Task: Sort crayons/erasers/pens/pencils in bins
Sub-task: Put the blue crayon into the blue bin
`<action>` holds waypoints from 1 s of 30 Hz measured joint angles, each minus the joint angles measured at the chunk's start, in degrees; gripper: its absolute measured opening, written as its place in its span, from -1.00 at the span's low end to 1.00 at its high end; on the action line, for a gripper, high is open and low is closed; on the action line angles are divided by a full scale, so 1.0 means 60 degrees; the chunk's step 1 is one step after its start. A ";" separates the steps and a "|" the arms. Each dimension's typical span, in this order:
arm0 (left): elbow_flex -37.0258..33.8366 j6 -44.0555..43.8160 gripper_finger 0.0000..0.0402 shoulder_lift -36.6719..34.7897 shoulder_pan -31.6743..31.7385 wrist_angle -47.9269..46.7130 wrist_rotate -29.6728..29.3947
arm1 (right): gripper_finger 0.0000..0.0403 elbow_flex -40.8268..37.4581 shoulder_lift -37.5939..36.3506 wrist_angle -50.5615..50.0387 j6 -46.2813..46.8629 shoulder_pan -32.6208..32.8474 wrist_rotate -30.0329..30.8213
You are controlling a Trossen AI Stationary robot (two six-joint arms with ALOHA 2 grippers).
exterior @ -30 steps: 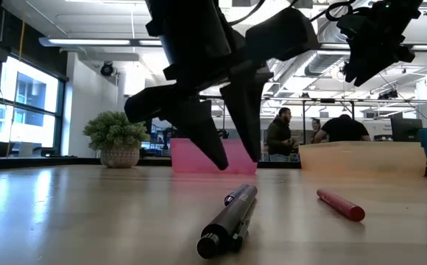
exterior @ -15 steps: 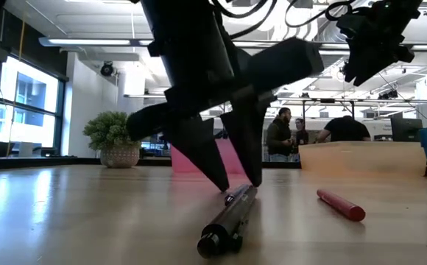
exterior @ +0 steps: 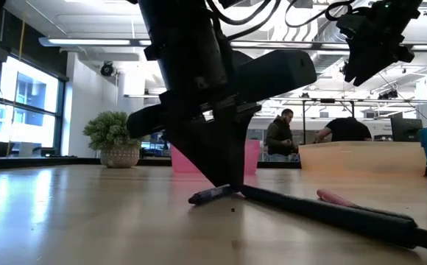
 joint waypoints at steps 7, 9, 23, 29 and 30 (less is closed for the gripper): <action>0.0010 0.0980 -0.78 0.0031 -0.0135 -0.0289 0.0410 | -0.35 0.0000 -0.0001 0.0000 -0.0002 0.0000 0.0000; 0.0020 0.1283 -0.80 0.0146 -0.0175 -0.0372 0.0403 | -0.35 0.0000 -0.0001 0.0004 -0.0003 -0.0001 0.0000; -0.0017 0.2616 -0.99 0.0127 -0.0100 -0.0302 0.0986 | -0.35 0.0292 -0.0023 -0.0033 -0.0644 0.0006 -0.0686; -0.0020 0.3024 -0.99 0.0106 0.0125 -0.0157 0.1757 | -0.35 0.0866 -0.0025 -0.0540 -0.1465 0.0408 -0.1578; -0.0020 0.3071 -0.99 0.0105 0.0150 -0.0110 0.1899 | -0.35 0.0930 -0.0056 -0.0717 -0.1576 0.0577 -0.1685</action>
